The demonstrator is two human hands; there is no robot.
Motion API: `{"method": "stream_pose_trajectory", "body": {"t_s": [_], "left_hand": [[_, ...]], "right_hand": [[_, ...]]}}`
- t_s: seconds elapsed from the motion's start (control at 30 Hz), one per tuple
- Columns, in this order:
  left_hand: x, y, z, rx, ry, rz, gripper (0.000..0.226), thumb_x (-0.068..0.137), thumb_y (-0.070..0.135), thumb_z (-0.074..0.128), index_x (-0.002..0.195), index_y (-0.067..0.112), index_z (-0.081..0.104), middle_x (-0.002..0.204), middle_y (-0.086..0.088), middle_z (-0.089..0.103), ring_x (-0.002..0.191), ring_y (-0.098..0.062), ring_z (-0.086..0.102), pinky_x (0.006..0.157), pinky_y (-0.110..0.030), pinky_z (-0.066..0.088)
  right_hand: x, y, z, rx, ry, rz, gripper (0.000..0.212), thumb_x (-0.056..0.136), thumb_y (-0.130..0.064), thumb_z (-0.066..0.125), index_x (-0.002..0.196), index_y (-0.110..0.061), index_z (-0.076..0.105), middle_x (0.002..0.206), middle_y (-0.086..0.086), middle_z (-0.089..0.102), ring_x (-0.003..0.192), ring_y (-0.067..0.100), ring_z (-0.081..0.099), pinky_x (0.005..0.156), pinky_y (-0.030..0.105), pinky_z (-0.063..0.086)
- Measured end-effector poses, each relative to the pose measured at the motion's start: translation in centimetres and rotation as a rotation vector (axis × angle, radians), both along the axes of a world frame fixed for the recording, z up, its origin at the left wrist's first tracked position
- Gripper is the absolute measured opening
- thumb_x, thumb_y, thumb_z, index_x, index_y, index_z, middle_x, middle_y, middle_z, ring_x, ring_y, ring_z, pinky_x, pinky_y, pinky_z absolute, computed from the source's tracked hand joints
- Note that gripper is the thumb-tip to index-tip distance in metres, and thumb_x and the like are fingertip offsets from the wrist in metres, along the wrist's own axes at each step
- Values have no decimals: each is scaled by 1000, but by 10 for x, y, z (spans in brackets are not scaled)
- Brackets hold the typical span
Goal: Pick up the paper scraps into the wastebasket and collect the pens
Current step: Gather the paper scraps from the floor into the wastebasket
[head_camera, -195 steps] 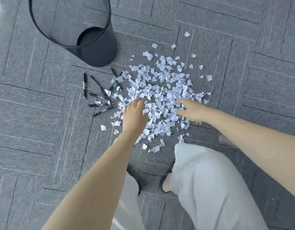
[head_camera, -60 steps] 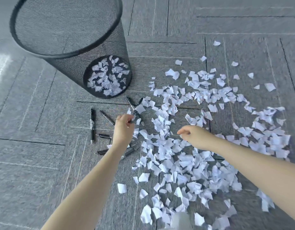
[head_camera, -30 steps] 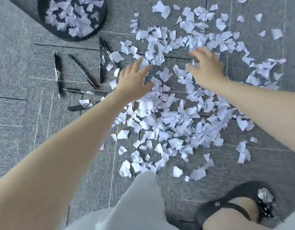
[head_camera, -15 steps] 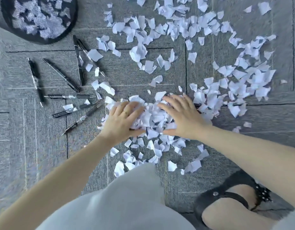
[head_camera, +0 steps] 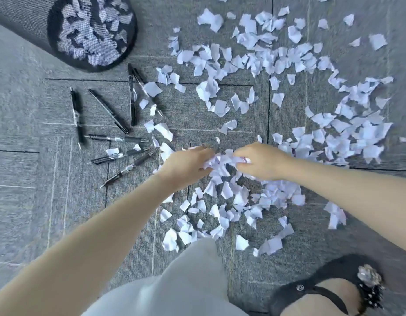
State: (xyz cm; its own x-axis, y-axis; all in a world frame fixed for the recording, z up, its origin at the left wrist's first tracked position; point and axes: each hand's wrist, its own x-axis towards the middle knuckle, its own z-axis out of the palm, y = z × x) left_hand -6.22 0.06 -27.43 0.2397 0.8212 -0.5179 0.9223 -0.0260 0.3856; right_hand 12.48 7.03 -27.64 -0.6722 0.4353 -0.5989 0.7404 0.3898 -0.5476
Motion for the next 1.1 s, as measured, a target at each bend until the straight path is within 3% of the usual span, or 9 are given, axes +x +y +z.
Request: {"method": "stream_pose_trajectory", "body": {"t_s": [0.1,0.2,0.33,0.4,0.47,0.57,0.7,0.83,1.1], "left_hand": [[-6,-11,19,-78,-245,361,33,92,28,51,120,10,51,99,-4,63,45,-4,45,53,-18,47],[-17,-16,47,-49,-433,609,14,92,33,50,103,26,55,70,-4,59,34,-4,29,36,-16,28],[-36,-3,90,66,-527,689,12,93,29,48,103,30,53,58,4,52,36,-3,30,36,-19,26],[-50,10,116,177,-528,710,11,93,29,47,102,30,52,54,9,50,36,-3,32,36,-19,26],[-66,25,147,309,-532,747,7,92,30,47,89,36,50,47,11,48,35,-3,29,35,-16,23],[-91,48,189,512,-517,788,15,93,26,47,80,23,55,43,13,41,39,-4,28,40,-18,24],[-125,87,230,694,-424,819,25,92,24,49,68,16,47,45,12,38,39,-2,31,40,-12,24],[-165,129,249,747,-389,914,24,91,25,47,68,16,45,51,9,37,35,-1,30,38,-14,27],[-216,168,234,688,-610,1252,28,92,28,48,114,10,49,71,5,49,55,-6,44,52,-18,40]], "right_hand": [[-4,22,21,-144,23,-208,29,87,-19,51,73,6,52,78,24,56,70,33,54,80,41,45],[-22,45,51,-246,74,-318,32,86,-18,53,58,-6,46,82,23,58,81,39,56,95,49,39],[-58,72,95,-278,241,-415,25,89,-16,48,94,7,57,138,12,44,115,49,46,106,53,31],[-78,82,122,-297,362,-437,25,89,-12,47,84,12,53,113,12,55,69,17,66,84,21,47],[-99,90,147,-303,497,-484,31,88,-6,47,58,-2,41,62,9,42,27,2,33,41,6,33],[-125,99,172,-285,629,-552,39,84,-7,52,51,-14,32,43,4,25,27,12,24,33,14,22],[-152,106,200,-373,706,-652,25,67,-26,57,45,-21,48,67,11,24,55,23,26,45,24,33],[-175,116,231,-625,842,-717,36,84,-15,47,49,-19,46,51,-3,33,36,11,31,30,13,28],[-233,140,278,-888,1024,-827,24,87,-13,38,65,-17,46,50,-4,32,34,4,24,29,12,16]]}}
